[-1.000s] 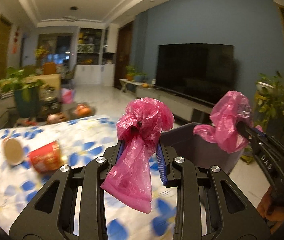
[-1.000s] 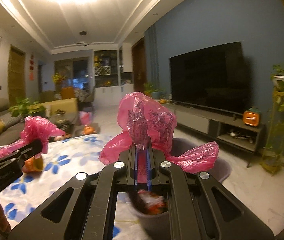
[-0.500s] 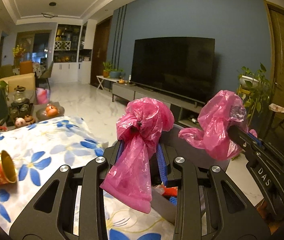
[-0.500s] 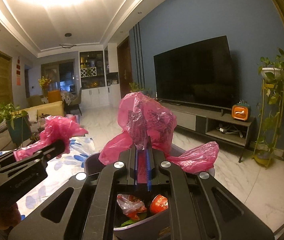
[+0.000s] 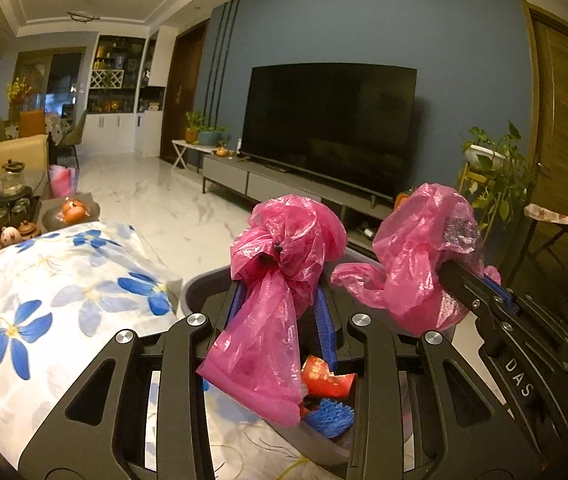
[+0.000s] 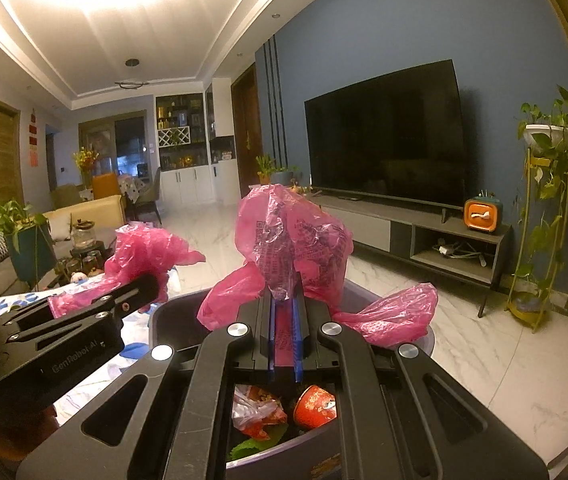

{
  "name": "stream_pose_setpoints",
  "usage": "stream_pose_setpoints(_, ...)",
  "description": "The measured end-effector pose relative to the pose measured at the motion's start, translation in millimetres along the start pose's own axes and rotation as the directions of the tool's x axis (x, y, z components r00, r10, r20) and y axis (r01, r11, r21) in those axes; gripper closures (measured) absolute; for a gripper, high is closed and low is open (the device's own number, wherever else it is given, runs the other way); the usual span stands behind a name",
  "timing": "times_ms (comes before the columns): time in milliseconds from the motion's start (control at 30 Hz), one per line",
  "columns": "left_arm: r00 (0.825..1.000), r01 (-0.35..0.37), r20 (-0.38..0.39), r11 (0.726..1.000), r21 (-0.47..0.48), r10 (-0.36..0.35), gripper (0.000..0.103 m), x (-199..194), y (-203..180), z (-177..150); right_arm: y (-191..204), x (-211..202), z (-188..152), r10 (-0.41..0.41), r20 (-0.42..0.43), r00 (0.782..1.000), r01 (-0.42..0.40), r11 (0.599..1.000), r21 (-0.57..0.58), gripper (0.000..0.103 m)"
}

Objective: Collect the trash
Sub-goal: 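Carry both pink bags over the grey bin, then open both tools to drop the pink bags into the bin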

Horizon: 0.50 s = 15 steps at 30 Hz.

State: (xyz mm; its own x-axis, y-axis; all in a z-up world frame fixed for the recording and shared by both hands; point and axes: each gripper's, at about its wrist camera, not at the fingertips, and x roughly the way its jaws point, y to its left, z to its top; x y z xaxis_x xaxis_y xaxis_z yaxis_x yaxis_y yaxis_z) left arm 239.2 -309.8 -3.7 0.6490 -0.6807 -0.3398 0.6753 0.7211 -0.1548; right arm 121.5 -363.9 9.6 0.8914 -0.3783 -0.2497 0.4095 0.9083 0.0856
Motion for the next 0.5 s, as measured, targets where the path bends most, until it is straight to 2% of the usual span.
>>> stream_pose_setpoints(167,0.999,0.046,-0.023,0.999,-0.020,-0.047,0.072,10.5,-2.1,-4.8,-2.5,5.1,-1.6,0.001,-0.016,1.000,-0.001,1.000,0.012,0.095)
stream_pose_setpoints(367,0.996,0.077,-0.048,0.997,-0.001,-0.077,0.070,17.3,-3.8,-12.7,-1.6,7.4,-1.7,0.006,-0.025,1.000,-0.006,1.000,0.017,0.095)
stream_pose_setpoints(433,0.996,0.080,-0.051,0.997,0.002,-0.080,0.066,17.8,-2.8,-13.6,-1.5,7.5,0.5,0.007,-0.024,1.000,-0.006,1.000,0.020,0.094)
stream_pose_setpoints(500,0.996,0.077,-0.052,0.997,0.000,-0.077,0.057,18.1,-1.7,-15.6,-0.7,7.3,1.2,0.004,-0.023,1.000,-0.003,1.000,0.020,0.092)
